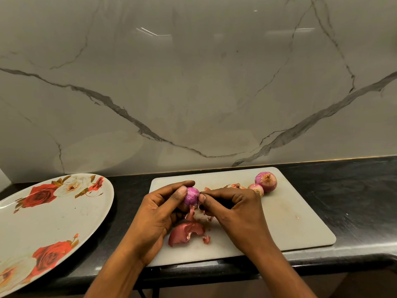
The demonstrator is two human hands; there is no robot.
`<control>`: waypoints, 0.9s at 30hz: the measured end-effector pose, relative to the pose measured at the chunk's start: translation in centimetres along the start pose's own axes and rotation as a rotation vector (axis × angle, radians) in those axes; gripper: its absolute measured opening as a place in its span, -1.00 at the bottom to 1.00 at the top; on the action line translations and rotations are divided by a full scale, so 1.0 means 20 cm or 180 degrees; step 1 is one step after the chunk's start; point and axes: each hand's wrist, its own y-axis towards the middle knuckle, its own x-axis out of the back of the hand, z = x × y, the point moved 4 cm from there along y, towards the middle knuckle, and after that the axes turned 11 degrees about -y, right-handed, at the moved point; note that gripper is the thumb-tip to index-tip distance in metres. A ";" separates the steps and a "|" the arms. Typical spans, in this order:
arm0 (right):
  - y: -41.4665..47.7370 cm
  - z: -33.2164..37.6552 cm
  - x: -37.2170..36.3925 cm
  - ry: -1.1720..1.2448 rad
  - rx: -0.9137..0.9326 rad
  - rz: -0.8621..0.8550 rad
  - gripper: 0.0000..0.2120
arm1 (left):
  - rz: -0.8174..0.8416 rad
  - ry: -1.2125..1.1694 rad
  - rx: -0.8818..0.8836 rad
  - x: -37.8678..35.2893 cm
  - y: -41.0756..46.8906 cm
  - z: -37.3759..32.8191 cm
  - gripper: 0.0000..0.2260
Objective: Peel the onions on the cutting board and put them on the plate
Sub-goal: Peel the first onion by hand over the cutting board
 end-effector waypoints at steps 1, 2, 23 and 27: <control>0.00 0.00 0.00 -0.0029 0.0007 -0.0019 -0.73 | 0.0009 -0.0016 0.0005 0.00 0.00 0.00 -0.73; 0.00 -0.01 0.00 -0.0064 0.0011 -0.0038 -0.73 | 0.0019 -0.0037 0.0006 0.00 0.00 0.00 -0.73; -0.01 -0.01 -0.01 0.0012 -0.0257 0.0004 -0.76 | 0.0097 -0.0215 0.0098 0.01 0.01 0.00 -0.70; 0.00 0.01 -0.01 0.0290 -0.0269 0.0121 -0.82 | 0.0140 -0.0161 0.0124 0.01 0.01 0.01 -0.67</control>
